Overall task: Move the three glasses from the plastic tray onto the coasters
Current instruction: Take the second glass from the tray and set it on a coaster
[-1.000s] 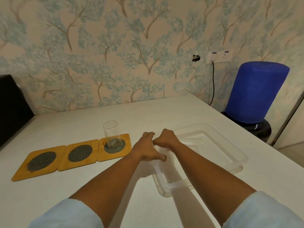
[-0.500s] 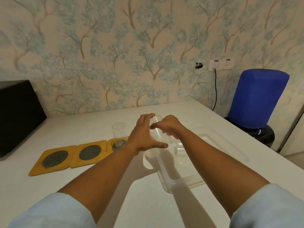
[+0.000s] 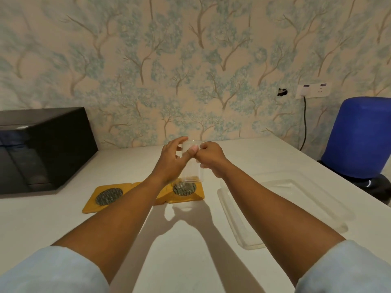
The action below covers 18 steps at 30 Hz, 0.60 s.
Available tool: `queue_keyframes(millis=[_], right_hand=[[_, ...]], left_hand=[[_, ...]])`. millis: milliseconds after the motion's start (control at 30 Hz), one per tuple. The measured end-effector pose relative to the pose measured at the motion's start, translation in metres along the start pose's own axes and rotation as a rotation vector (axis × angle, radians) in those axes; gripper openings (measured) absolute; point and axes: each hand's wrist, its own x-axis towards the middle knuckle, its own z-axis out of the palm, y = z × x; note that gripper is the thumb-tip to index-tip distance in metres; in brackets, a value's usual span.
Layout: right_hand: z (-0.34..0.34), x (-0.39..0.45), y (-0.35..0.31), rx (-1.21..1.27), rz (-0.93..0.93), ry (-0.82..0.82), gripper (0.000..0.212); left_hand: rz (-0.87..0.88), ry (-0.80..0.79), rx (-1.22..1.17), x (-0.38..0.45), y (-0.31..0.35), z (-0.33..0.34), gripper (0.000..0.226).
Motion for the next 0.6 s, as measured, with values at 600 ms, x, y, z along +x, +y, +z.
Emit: queue_keyframes(millis=[600], right_hand=[[0.112, 0.009, 0.006, -0.048, -0.173, -0.187, 0.075]], left_hand=[[-0.395, 0.042, -0.034, -0.003, -0.066, -0.086, 0.084]])
